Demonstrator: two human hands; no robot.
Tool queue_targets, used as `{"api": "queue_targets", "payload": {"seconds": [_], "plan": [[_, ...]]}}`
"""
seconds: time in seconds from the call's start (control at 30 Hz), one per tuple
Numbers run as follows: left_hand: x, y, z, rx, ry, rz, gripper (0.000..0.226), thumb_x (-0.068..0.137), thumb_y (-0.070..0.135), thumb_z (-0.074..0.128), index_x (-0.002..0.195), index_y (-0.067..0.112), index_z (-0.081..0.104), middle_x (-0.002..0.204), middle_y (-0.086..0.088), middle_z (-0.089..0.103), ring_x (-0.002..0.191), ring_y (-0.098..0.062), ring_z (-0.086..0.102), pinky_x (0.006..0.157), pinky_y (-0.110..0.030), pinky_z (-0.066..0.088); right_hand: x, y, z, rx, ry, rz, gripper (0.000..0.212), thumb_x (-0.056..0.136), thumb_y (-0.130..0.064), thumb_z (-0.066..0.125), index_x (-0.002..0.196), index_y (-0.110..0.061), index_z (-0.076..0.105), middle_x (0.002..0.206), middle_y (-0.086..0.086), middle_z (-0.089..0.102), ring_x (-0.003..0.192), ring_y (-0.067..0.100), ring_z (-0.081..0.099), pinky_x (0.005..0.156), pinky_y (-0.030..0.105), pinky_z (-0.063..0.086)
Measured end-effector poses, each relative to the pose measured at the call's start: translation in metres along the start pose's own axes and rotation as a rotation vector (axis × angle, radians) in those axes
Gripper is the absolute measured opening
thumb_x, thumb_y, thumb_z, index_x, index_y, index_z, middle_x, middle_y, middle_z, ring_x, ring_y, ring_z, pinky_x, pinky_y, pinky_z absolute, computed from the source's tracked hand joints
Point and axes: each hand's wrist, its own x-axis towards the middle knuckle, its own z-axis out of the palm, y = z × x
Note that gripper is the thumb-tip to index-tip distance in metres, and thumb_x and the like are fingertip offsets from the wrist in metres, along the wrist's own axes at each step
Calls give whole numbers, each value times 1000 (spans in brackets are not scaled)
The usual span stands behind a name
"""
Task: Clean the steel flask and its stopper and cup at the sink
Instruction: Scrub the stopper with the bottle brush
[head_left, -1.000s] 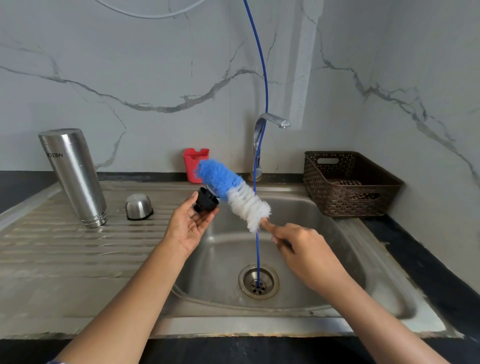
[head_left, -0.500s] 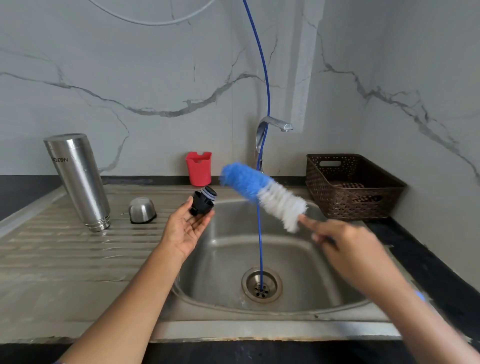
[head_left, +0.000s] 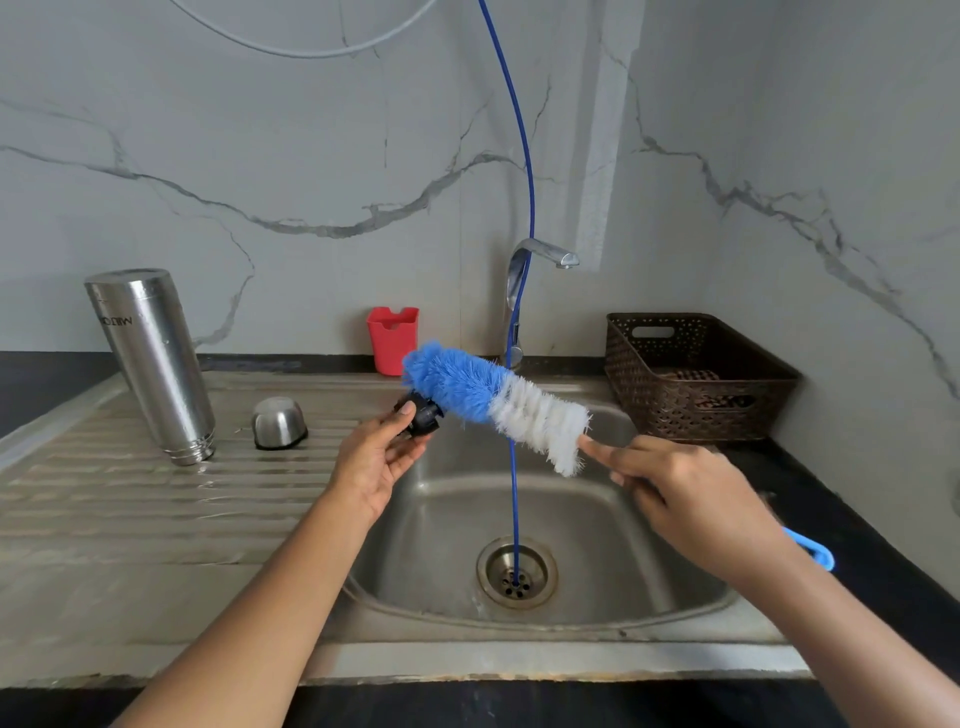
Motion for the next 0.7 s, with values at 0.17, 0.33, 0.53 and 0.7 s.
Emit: {"api": "queue_targets", "payload": {"seconds": [0.17,0.33,0.53,0.7], "plan": [[5,4,-7,21,64,44,11,84,13,69,95,13,65,85,-4,72,77,-17,68,65,-21,56,-1,0,-17,33,-115,27,50,91,-13,55,129,-46,52,82,-13,60,79,16,61,65,36,49],[5,0,-2,63,41,71,18,81,12,72,97,12,66,82,-3,73,76,-17,67,67,-22,56,9,0,-17,12,-97,25,51,91,-12,54,130,-45,52,85,-14,59,81,15,60,66,33,48],[10,-2,-9,166,73,127,27,81,7,72,107,7,65,91,-7,69,66,-10,67,76,-29,57,-2,3,-11,-27,-87,3,53,88,-8,55,128,-42,55,78,-9,56,70,23,60,55,34,42],[5,-8,3,285,4,200,34,78,6,74,110,12,65,99,-3,70,88,-15,68,71,-24,55,10,-2,0,-88,-101,67,49,94,-18,45,134,-46,46,92,-5,59,86,26,61,66,35,45]]}}
